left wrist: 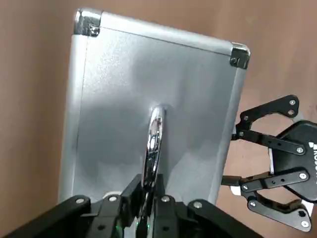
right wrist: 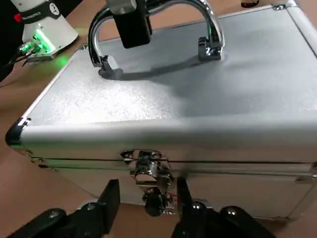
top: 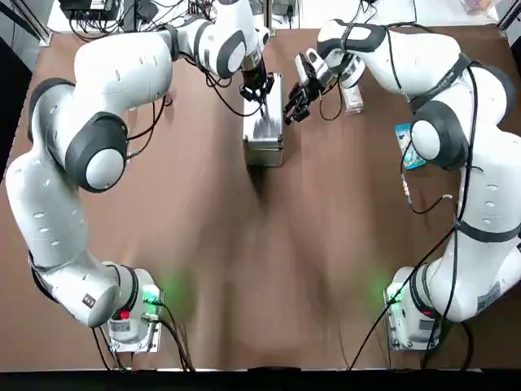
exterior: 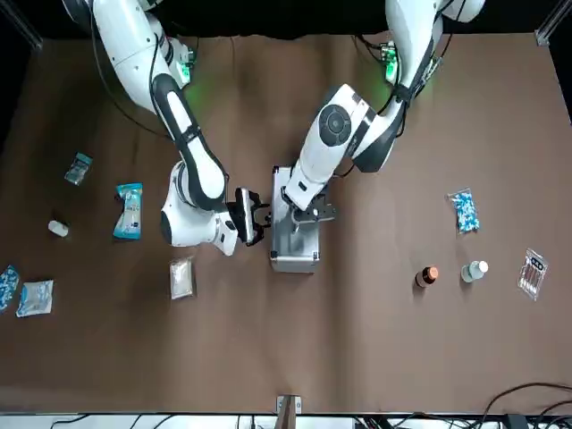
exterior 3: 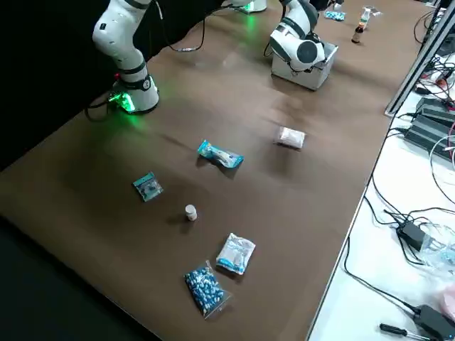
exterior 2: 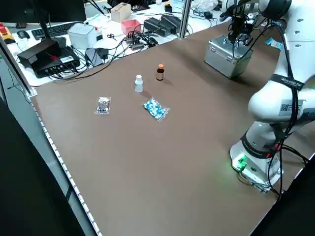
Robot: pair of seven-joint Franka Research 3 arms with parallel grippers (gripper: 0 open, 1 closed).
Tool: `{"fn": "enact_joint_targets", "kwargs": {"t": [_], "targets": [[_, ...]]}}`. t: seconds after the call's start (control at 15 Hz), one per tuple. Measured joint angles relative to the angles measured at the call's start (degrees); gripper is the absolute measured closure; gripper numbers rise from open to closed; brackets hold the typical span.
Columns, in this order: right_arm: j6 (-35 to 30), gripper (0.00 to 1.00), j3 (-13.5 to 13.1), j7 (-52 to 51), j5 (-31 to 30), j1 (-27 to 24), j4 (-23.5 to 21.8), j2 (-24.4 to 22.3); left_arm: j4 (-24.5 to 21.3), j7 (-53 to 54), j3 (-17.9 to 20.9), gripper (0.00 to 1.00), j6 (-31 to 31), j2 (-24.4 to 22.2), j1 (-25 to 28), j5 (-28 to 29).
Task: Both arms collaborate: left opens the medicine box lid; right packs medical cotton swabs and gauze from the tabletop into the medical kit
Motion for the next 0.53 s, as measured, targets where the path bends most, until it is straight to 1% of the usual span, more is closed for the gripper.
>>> {"fn": "enact_joint_targets", "kwargs": {"t": [0.07, 0.13, 0.53], "targets": [[0.26, 0.48, -0.01, 0.00, 0.08, 0.00, 0.00, 0.00, 0.07, -0.02, 0.01, 0.86, -0.10, 0.00, 0.03, 0.00], [0.40, 0.55, -0.02, 0.00, 0.17, 0.00, 0.00, 0.00, 0.17, -0.06, 0.02, 0.86, -0.24, -0.01, 0.08, 0.00], [0.96, 0.62, -0.08, 0.00, 0.42, 0.13, 0.01, 0.00, 0.93, -0.07, 0.37, 0.86, -3.46, -1.28, 0.60, 0.00]]}}
